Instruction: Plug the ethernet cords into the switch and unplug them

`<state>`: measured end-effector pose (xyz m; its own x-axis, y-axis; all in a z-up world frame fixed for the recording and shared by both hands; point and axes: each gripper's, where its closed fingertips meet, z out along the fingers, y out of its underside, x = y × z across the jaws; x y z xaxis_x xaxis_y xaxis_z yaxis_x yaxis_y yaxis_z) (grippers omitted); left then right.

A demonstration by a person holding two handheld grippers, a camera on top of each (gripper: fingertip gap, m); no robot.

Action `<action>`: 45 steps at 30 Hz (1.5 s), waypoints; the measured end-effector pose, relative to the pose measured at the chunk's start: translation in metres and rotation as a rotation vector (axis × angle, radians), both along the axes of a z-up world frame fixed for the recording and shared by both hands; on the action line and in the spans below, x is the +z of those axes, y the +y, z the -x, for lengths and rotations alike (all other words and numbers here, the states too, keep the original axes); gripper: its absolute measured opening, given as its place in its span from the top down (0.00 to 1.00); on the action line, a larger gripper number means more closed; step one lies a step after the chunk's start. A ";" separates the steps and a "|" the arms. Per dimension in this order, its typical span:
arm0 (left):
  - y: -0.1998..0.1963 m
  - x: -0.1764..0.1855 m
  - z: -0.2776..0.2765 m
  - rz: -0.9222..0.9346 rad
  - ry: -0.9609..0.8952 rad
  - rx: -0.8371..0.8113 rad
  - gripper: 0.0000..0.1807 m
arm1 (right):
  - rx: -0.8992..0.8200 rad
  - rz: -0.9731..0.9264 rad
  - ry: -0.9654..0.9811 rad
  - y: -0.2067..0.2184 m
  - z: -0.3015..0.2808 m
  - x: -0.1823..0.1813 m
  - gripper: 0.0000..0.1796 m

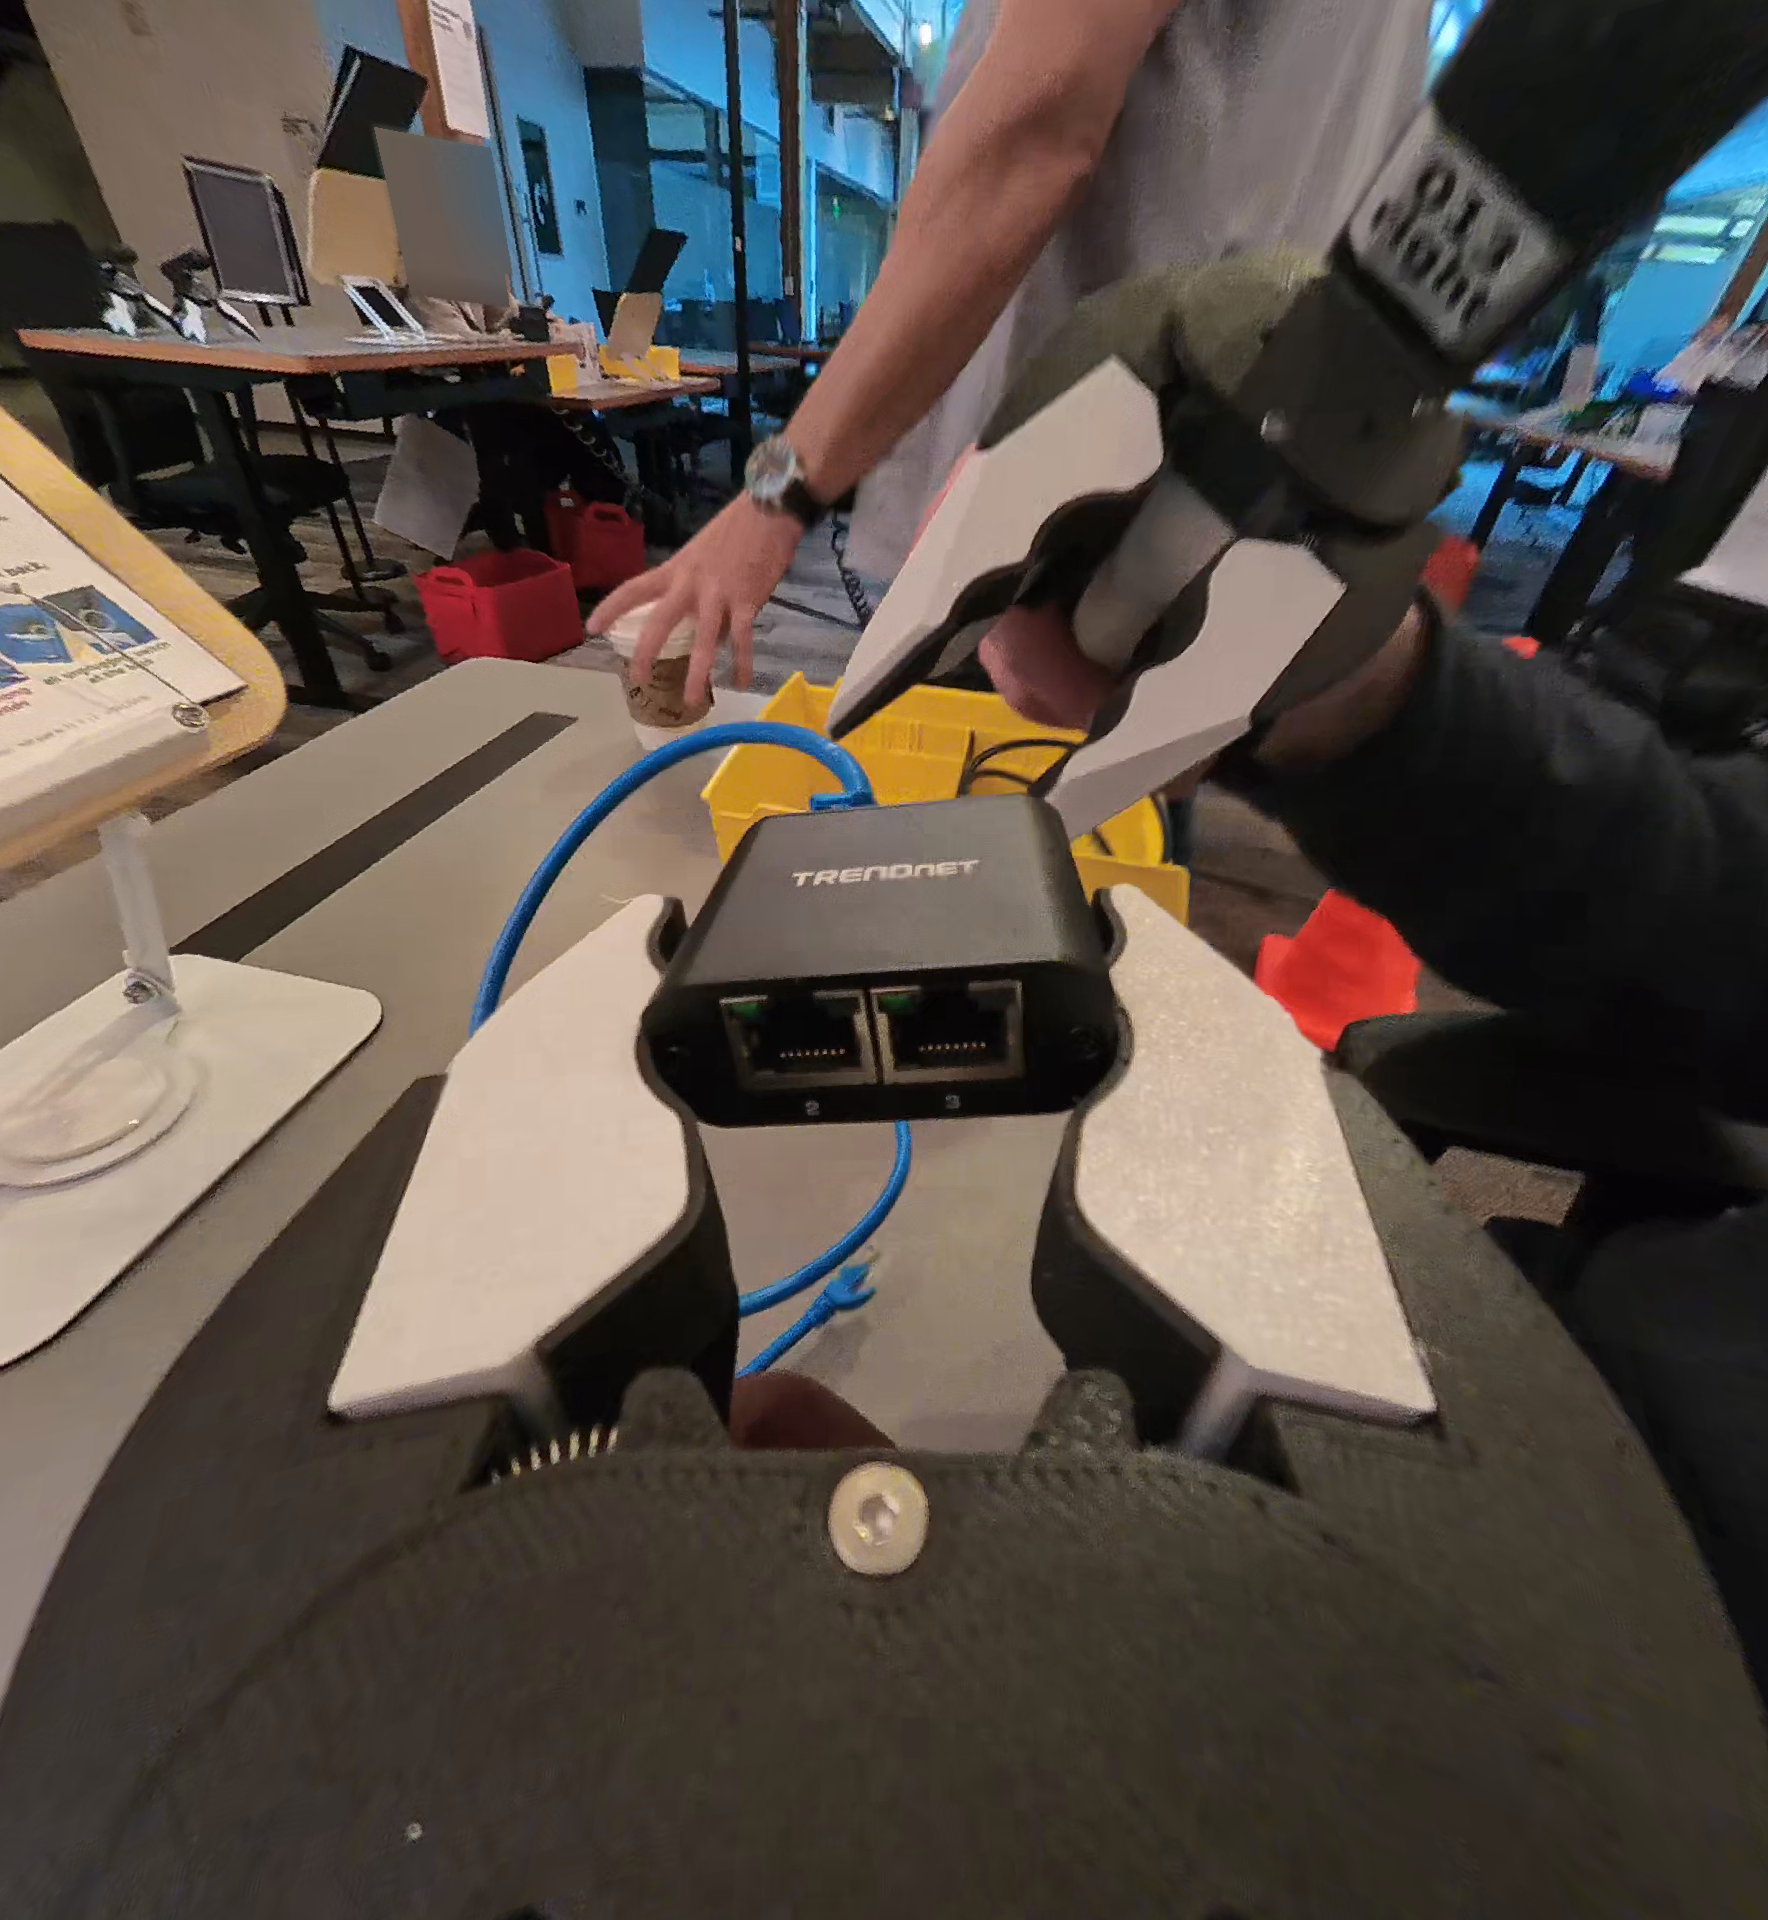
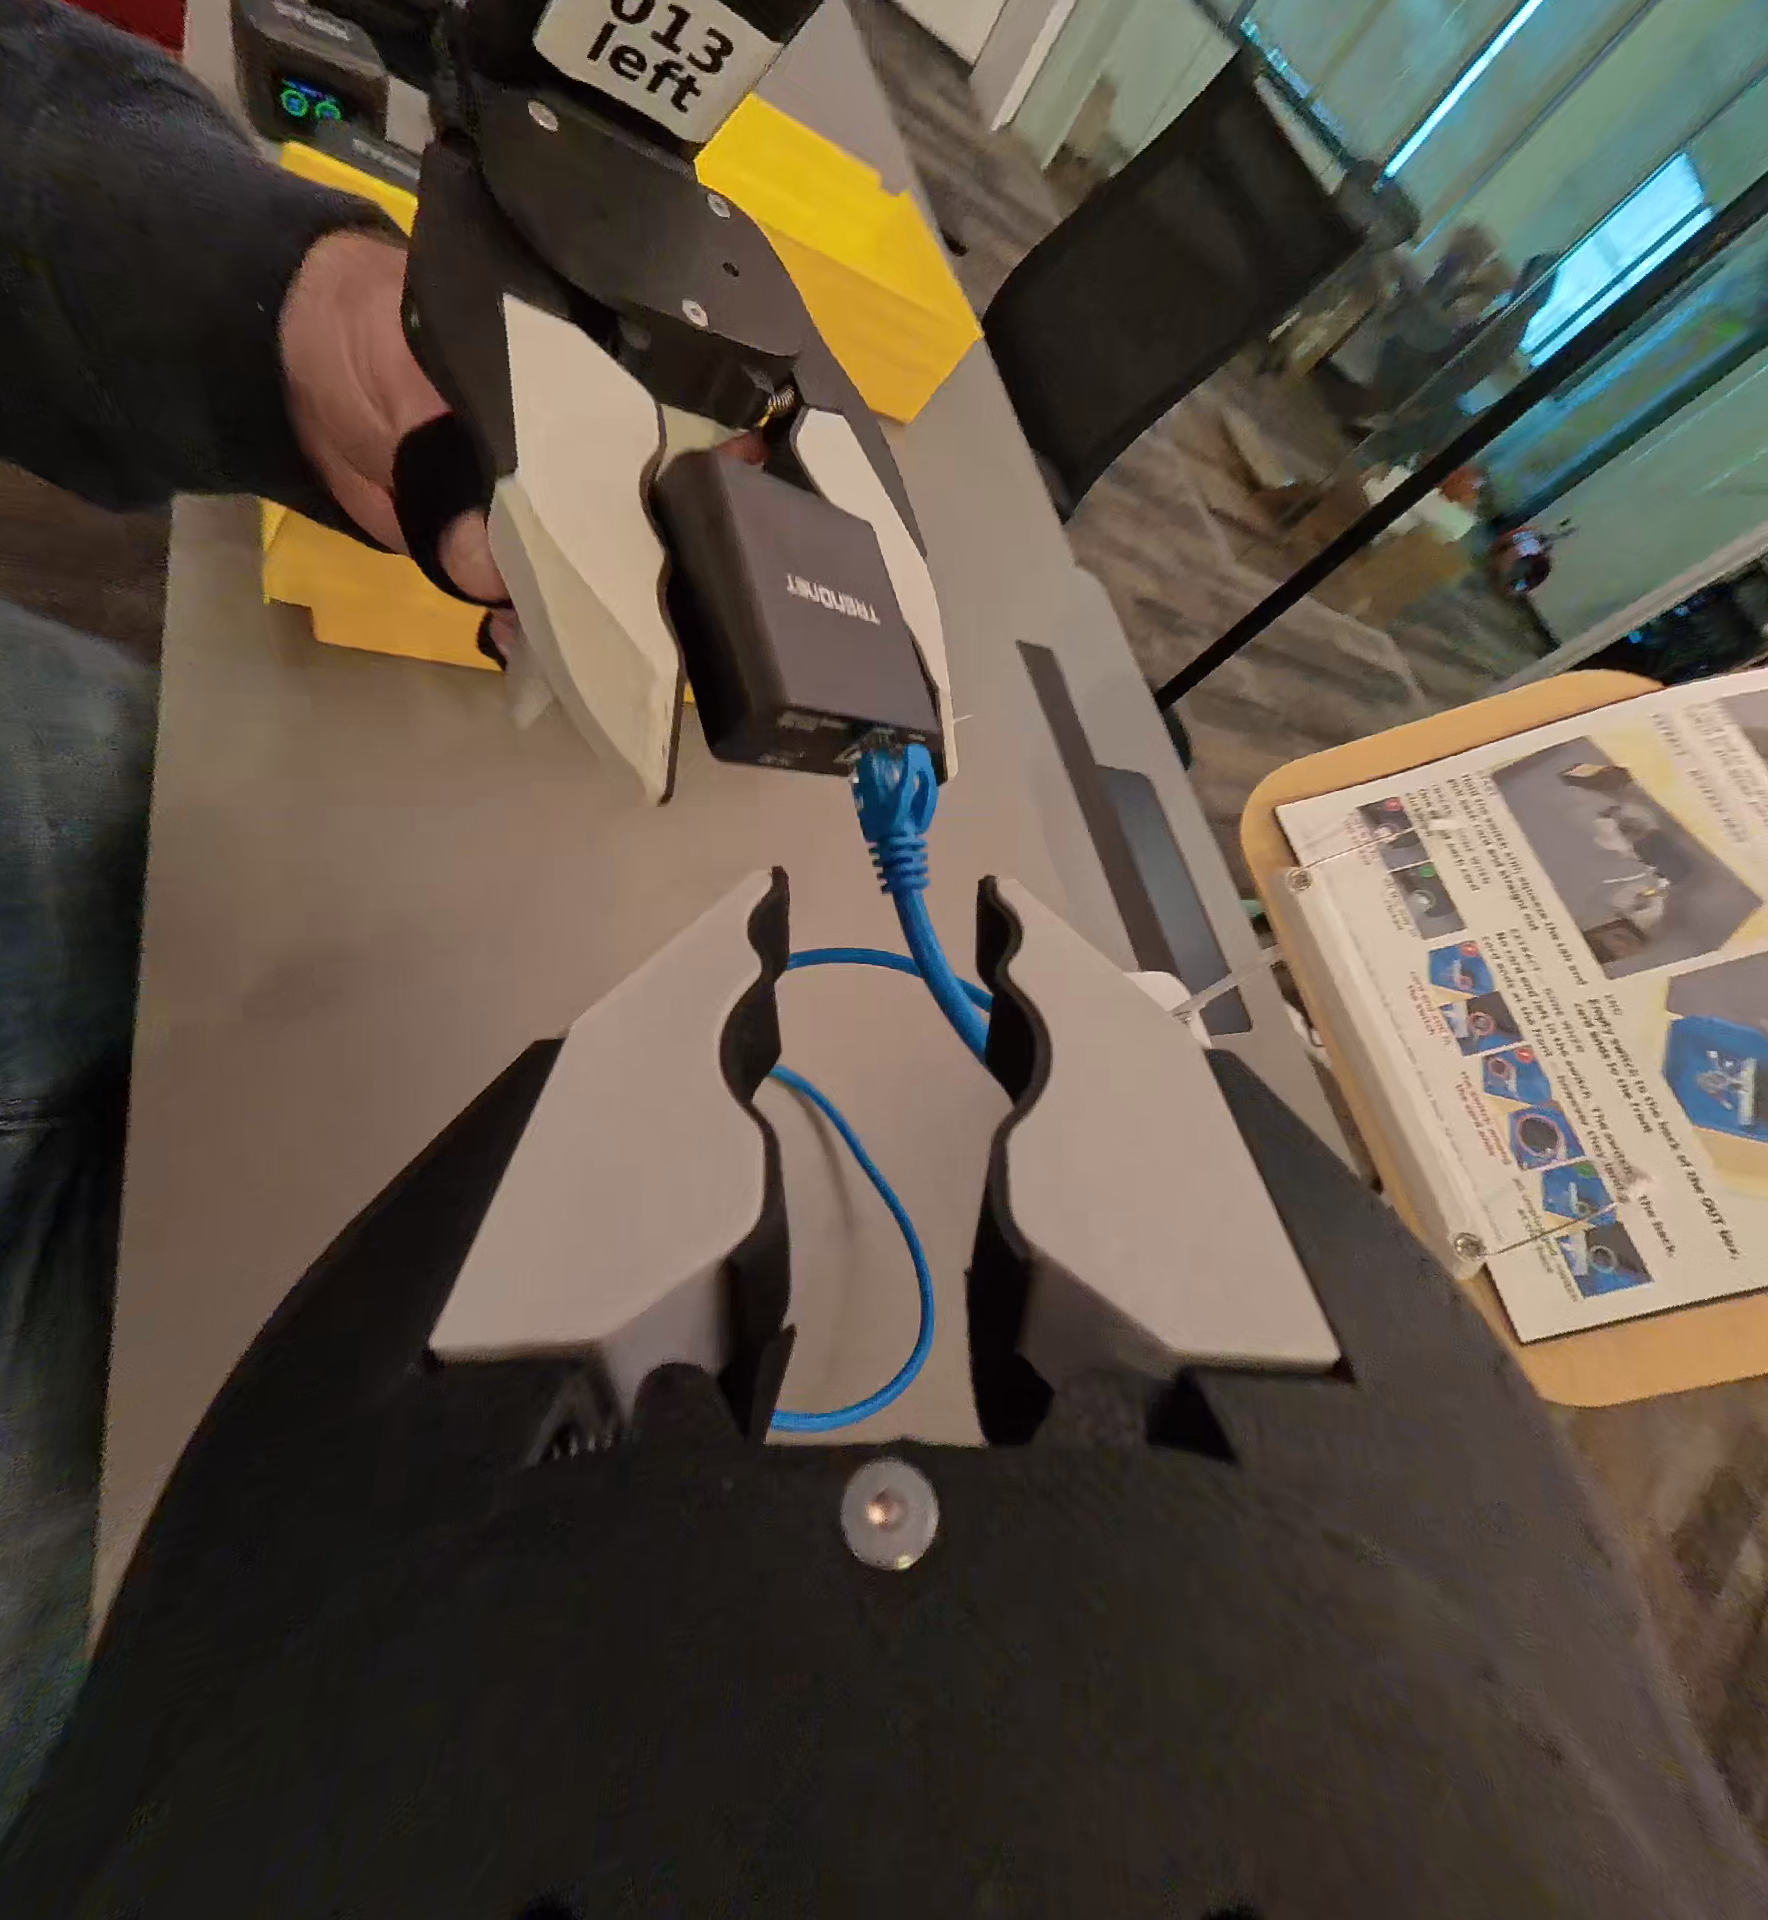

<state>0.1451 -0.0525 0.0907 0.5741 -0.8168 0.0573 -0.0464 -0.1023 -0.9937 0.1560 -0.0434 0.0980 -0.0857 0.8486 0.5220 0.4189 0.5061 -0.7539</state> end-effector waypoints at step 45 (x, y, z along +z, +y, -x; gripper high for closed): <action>0.003 -0.005 0.019 0.255 -0.267 -0.016 0.60 | 0.053 -0.691 -0.035 0.006 0.048 -0.007 0.93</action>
<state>0.1263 -0.0491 0.0860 0.4988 -0.7655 0.4064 0.2075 -0.3498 -0.9135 0.1081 -0.0373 0.0907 -0.1441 0.3172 0.9374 0.3987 0.8856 -0.2384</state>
